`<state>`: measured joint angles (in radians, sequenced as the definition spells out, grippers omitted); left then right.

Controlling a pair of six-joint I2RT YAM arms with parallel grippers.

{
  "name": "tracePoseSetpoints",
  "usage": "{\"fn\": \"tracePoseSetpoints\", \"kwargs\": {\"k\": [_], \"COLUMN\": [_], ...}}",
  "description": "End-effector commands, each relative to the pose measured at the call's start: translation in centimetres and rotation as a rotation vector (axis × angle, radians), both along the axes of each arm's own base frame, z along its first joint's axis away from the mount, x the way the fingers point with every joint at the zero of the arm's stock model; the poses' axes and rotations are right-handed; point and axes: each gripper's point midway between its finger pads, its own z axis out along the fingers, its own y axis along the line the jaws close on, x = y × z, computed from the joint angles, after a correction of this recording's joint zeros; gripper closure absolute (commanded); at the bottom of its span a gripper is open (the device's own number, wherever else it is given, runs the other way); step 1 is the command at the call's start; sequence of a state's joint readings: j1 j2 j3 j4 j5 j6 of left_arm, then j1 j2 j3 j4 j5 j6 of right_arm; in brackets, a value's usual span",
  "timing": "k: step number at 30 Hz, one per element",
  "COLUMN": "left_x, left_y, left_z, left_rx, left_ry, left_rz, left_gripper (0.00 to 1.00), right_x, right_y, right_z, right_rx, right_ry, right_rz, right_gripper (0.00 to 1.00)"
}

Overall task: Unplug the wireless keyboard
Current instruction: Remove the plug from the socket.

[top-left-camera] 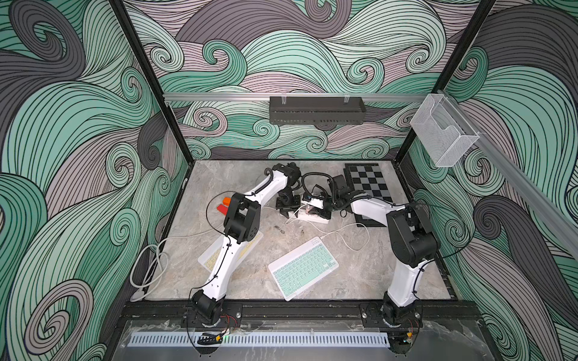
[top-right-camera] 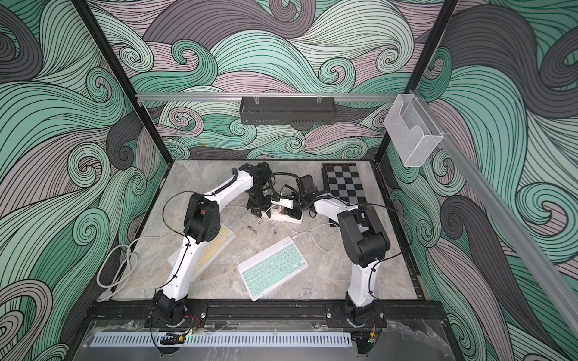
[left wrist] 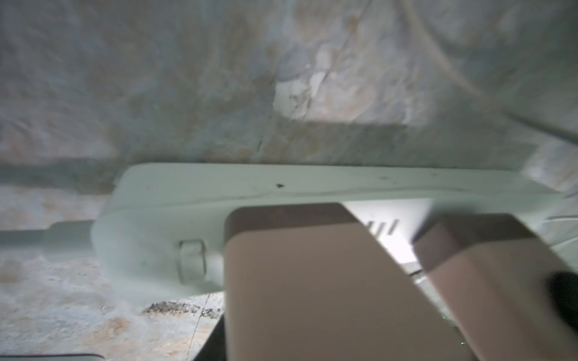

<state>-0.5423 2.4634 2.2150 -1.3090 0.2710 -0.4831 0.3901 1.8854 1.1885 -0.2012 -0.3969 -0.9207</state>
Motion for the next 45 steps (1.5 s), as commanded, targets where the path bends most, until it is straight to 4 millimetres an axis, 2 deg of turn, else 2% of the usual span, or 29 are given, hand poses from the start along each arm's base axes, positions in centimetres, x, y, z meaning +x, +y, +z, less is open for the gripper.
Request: {"fn": "tracePoseSetpoints", "kwargs": {"k": [1,4,6,10,12,14,18,21,23,33,36,38,45], "left_x": [-1.2,-0.5,0.0,2.0,2.9,3.5,4.1,4.1,3.5,1.8,1.7,1.8,1.8], "left_y": [1.6,1.8,0.5,-1.7,-1.8,-2.1,-2.0,-1.7,-1.5,0.1,0.5,0.5,0.3], "left_z": [-1.9,-2.0,-1.5,2.2,3.9,4.8,3.9,2.4,1.3,-1.4,-1.5,-1.5,-1.5], "left_rx": [0.115,0.145,0.086,-0.057,-0.081,-0.103,-0.085,-0.038,0.003,0.173,0.208,0.216,0.231], "left_ry": [0.047,0.027,0.01,-0.122,-0.173,-0.2,-0.185,-0.165,-0.119,-0.094,-0.112,-0.12,-0.124], "left_rz": [0.001,0.04,0.067,0.158,0.201,0.233,0.3,0.316,0.319,0.359,0.367,0.378,0.357], "left_gripper": [0.6,0.62,0.64,0.63,0.6,0.58,0.57,0.57,0.59,0.62,0.74,1.0,1.0], "right_x": [-1.8,-2.8,-3.3,-3.4,-3.4,-3.6,-4.2,-4.2,-4.2,-4.7,-4.8,-4.8,-5.0], "right_y": [0.4,0.7,0.9,1.1,1.3,1.6,1.8,1.9,1.9,2.1,2.1,2.1,2.1], "right_z": [-2.6,-1.9,-1.7,-1.7,-1.0,-1.2,-1.4,-1.3,-1.4,-1.1,-1.0,-1.0,-0.9], "right_rx": [-0.034,0.004,0.036,0.036,0.034,0.008,-0.007,-0.008,-0.009,0.002,0.006,0.006,0.013], "right_ry": [0.031,0.067,0.093,0.132,0.162,0.156,0.158,0.166,0.168,0.152,0.145,0.149,0.144], "right_rz": [0.034,0.03,0.018,-0.006,-0.022,-0.027,-0.016,-0.015,-0.011,0.031,0.042,0.046,0.055], "right_gripper": [1.0,1.0,1.0,1.0,1.0,1.0,1.0,1.0,1.0,1.0,1.0,1.0,1.0]}}
